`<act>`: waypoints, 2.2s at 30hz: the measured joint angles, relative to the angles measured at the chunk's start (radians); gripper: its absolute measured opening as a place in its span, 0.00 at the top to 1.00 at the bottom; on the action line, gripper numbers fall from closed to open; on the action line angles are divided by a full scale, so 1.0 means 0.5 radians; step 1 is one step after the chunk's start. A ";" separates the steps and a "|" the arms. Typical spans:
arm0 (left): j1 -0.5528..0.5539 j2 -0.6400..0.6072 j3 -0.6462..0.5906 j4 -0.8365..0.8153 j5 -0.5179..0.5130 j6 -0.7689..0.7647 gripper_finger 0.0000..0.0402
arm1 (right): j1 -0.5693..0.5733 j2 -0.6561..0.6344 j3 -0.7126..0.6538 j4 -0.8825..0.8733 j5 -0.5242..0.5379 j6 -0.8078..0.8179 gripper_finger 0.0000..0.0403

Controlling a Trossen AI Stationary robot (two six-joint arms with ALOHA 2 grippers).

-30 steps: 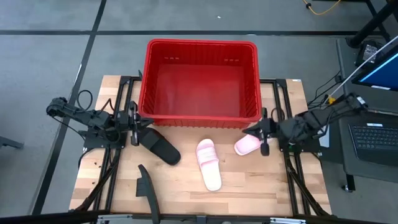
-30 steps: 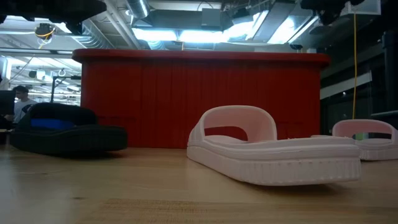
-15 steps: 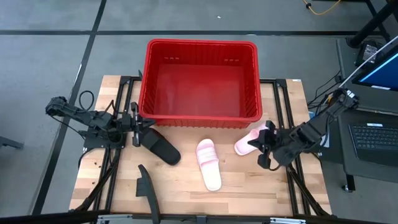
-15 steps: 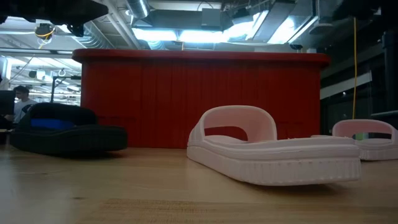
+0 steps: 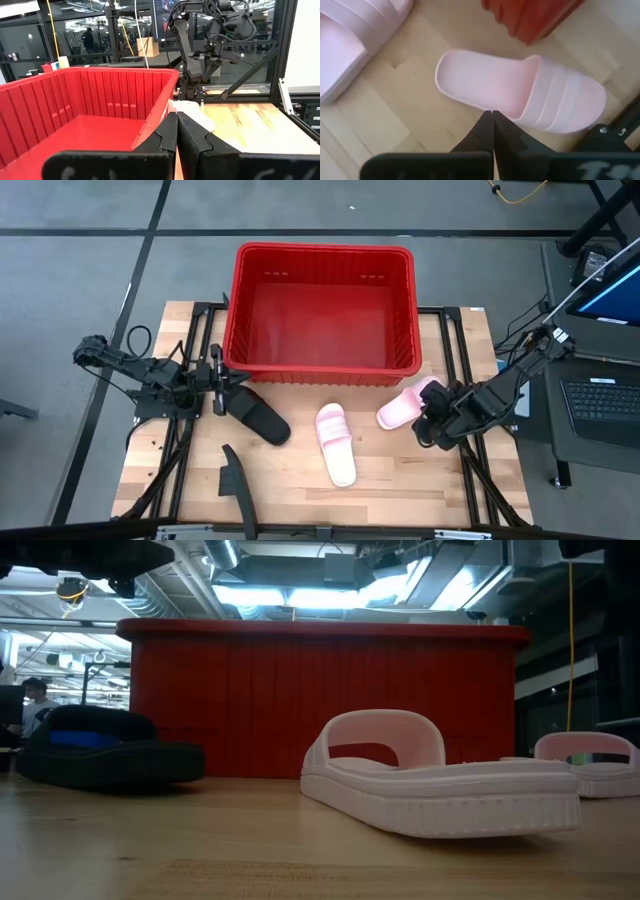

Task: Pick and place slides into bin
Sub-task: Put the right pink slide into the red container

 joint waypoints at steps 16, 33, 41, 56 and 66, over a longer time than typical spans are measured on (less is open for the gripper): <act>0.000 0.000 0.000 0.000 -0.017 0.141 1.00 | -0.100 0.178 -0.001 0.010 -0.008 -0.009 0.93; 0.000 0.000 0.000 0.000 -0.096 0.185 1.00 | -0.174 0.178 -0.001 0.008 -0.125 -0.005 0.65; 0.000 0.000 0.000 -0.001 -0.095 0.189 1.00 | -0.229 0.178 -0.084 0.000 -0.129 -0.008 0.50; 0.000 -0.001 0.000 0.000 -0.095 0.190 1.00 | -0.298 0.257 -0.348 0.294 -0.120 -0.006 0.48; 0.000 0.000 0.000 -0.001 -0.095 0.189 1.00 | -0.459 0.416 -0.353 0.248 -0.105 -0.012 0.50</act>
